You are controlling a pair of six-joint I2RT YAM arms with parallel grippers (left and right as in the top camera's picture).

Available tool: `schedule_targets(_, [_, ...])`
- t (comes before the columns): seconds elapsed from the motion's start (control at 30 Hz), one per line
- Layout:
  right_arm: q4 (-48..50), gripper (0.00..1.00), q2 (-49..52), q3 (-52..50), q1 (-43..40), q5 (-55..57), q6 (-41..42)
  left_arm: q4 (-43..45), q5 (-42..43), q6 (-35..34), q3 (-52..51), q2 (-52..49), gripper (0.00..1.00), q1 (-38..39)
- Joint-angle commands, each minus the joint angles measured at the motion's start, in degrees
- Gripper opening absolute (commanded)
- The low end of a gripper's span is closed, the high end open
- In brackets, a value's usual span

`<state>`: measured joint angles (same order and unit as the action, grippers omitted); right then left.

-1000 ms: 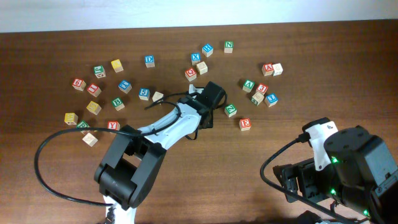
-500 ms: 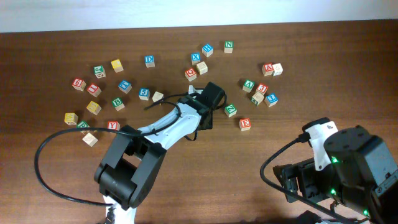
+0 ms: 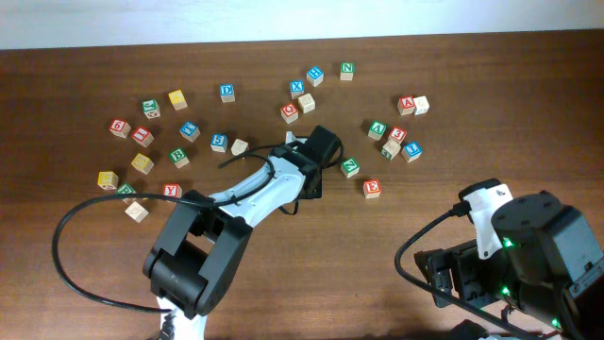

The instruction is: Spell out RSS

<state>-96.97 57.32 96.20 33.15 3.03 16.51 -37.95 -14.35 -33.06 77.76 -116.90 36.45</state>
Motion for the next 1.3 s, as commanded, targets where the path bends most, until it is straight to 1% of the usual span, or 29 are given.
schedule_targets(0.0, [-0.35, 0.98, 0.04, 0.07, 0.11, 0.66, 0.48, -0.09, 0.22, -0.39, -0.48, -0.42, 0.27, -0.24])
schedule_targets(0.13, [-0.35, 0.98, 0.04, 0.07, 0.11, 0.66, 0.48, -0.37, 0.59, -0.39, -0.48, -0.42, 0.27, -0.24])
schedule_targets(0.17, [-0.35, 0.98, 0.04, 0.07, 0.11, 0.66, 0.48, -0.48, 1.09, -0.39, -0.48, -0.42, 0.3, -0.24])
schedule_targets(0.27, [-0.35, 0.98, 0.04, 0.07, 0.11, 0.66, 0.48, -1.22, 1.57, -0.39, -0.48, -0.42, 0.44, -0.24])
schedule_targets(0.33, [-0.35, 0.98, 0.04, 0.07, 0.11, 0.66, 0.48, -1.99, 2.12, -0.37, -0.48, -0.42, 0.47, -0.24])
schedule_targets(0.4, [-0.35, 0.98, 0.04, 0.07, 0.11, 0.66, 0.48, -2.67, 5.46, -0.37, -0.48, -0.42, 0.48, -0.24])
schedule_targets(0.43, [-0.35, 0.98, 0.04, 0.07, 0.11, 0.66, 0.48, -2.95, 6.45, -0.37, -0.48, -0.42, 0.46, -0.24])
schedule_targets(0.57, [-0.35, 0.98, 0.04, 0.07, 0.11, 0.66, 0.48, -6.12, 11.17, -0.37, -0.48, -0.42, 0.35, -0.24])
schedule_targets(0.6, [-0.35, 0.98, 0.04, 0.07, 0.11, 0.66, 0.48, -7.78, 13.38, -0.37, -0.48, -0.42, 0.26, -0.24])
schedule_targets(0.67, [-0.35, 0.98, 0.04, 0.07, 0.11, 0.66, 0.48, -9.07, 13.6, -0.37, -0.46, -0.42, 0.17, -0.17])
schedule_targets(0.73, [-0.33, 0.98, 0.04, 0.07, 0.11, 0.66, 0.48, -10.67, 13.55, -0.35, -0.46, -0.39, 0.17, -0.11])
schedule_targets(0.8, [-0.35, 0.99, 0.04, 0.07, 0.11, 0.66, 0.48, -11.5, 13.53, -0.31, -0.46, -0.39, 0.18, -0.11])
schedule_targets(0.87, [-0.35, 0.98, 0.04, 0.07, 0.11, 0.66, 0.48, -11.63, 12.92, -0.11, -0.46, -0.09, 0.17, -0.11])
schedule_targets(0.9, [-0.35, 0.98, 0.04, 0.07, 0.11, 0.66, 0.48, -11.63, 12.46, -0.11, -0.46, 0.13, 0.11, -0.13])
schedule_targets(0.93, [-0.35, 0.98, 0.04, 0.07, 0.11, 0.66, 0.48, -11.67, 11.45, -0.11, -0.46, 0.66, 0.0, -0.11])
schedule_targets(1.03, [-0.35, 0.98, 0.04, 0.07, 0.11, 0.66, 0.48, -11.89, 9.94, -0.13, -0.46, 3.54, 0.0, 0.11])
schedule_targets(1.1, [-0.35, 0.98, 0.04, 0.07, 0.11, 0.66, 0.48, -11.8, 7.43, -0.13, -0.46, 7.13, 0.0, 0.85])
schedule_targets(1.13, [-0.35, 0.98, 0.04, 0.07, 0.11, 0.66, 0.48, -11.34, 3.17, -0.04, -0.46, 10.69, 0.0, 2.05])
schedule_targets(1.17, [-0.35, 0.98, 0.04, 0.07, 0.11, 0.66, 0.48, -10.32, 1.09, 1.2, -0.46, 12.15, 0.0, 2.75])
schedule_targets(1.23, [-0.35, 0.98, 0.04, 0.07, 0.11, 0.66, 0.48, -5.84, 1.09, 5.77, -0.48, 12.98, 0.0, 3.85])
schedule_targets(1.27, [-0.35, 0.98, 0.04, 0.07, 0.11, 0.66, 0.48, -5.2, 1.07, 5.77, -0.48, 12.68, 0.0, 3.91])
